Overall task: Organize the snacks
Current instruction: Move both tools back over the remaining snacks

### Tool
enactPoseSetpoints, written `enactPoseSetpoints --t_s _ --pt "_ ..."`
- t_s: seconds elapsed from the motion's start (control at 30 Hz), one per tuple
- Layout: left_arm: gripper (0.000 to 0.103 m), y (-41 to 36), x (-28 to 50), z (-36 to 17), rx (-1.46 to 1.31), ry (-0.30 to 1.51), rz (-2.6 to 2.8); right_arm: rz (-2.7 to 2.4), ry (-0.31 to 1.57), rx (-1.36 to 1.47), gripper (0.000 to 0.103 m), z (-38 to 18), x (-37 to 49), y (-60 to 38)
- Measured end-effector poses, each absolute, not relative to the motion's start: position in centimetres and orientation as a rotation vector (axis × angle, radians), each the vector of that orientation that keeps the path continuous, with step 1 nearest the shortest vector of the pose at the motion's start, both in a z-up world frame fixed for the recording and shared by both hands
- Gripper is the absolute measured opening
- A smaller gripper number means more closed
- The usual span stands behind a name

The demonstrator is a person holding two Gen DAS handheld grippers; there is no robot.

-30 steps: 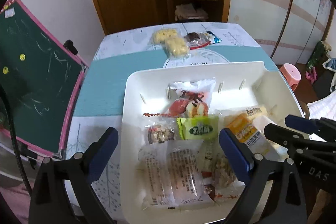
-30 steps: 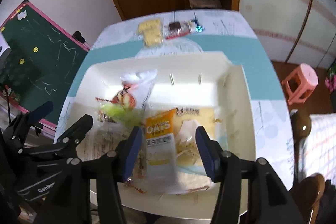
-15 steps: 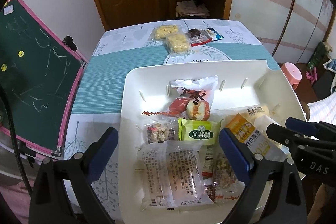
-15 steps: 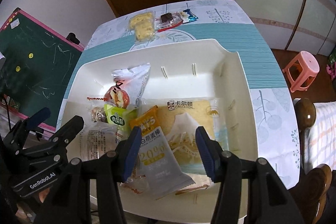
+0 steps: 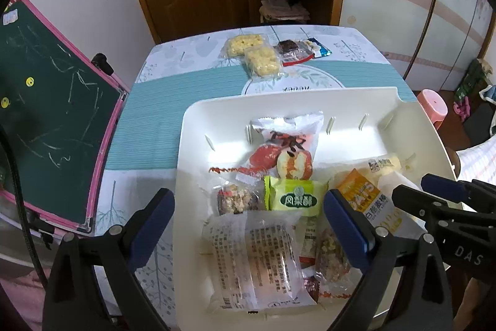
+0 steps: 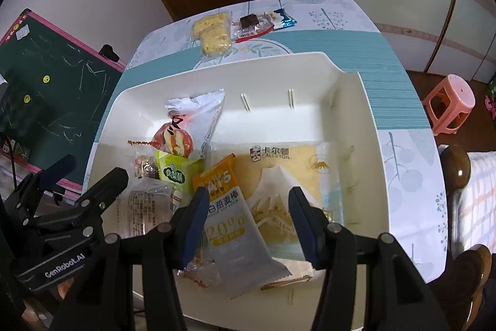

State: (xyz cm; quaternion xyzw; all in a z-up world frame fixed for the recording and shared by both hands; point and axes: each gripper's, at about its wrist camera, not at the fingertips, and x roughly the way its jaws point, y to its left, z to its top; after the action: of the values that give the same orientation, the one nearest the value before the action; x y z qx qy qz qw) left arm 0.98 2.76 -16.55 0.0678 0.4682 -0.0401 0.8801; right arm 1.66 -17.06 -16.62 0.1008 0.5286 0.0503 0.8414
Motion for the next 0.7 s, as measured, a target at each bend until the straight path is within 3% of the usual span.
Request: enactPoseSetpoints --t_s 0.7 --pt "0.096 2.2 10.3 -5.7 0.229 0.783 -0.063 0.096 0.902 0.009 0.054 -3.8 10.9 -19.1"
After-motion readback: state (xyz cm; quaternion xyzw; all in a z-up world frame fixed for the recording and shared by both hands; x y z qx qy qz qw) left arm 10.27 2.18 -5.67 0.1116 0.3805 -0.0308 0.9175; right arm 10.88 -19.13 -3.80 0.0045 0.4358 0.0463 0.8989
